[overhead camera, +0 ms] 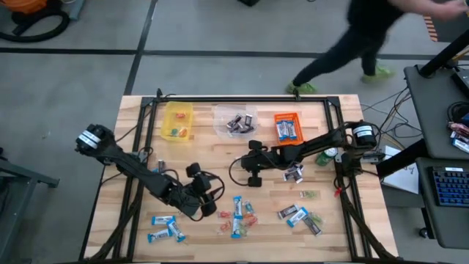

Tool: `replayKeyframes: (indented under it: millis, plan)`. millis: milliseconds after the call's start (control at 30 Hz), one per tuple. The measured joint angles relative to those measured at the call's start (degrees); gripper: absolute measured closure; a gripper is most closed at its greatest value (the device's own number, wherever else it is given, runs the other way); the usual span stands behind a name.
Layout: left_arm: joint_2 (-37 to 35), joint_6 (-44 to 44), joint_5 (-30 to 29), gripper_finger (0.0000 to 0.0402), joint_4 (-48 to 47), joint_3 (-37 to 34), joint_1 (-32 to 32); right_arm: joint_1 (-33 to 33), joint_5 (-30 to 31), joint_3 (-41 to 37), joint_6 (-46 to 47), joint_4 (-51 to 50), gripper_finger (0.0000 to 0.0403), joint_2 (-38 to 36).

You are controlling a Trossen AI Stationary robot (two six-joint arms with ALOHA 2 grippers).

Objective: Organize candy in baskets
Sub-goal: Put the green gummy into the yellow bin

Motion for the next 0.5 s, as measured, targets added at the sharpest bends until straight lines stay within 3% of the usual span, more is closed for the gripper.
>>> replayKeyframes:
  millis: [233, 500]
  plan:
    - [2.64, -0.31, 0.02, 0.0226, 0.35, 1.0, -0.02, -0.15, -0.49, -0.04, -2.58, -0.78, 0.0374, 0.14]
    - [2.79, 0.09, -0.09, 0.0225, 0.31, 1.0, -0.02, -0.87, 2.18, -0.04, -2.09, -1.0, 0.0249, 2.07]
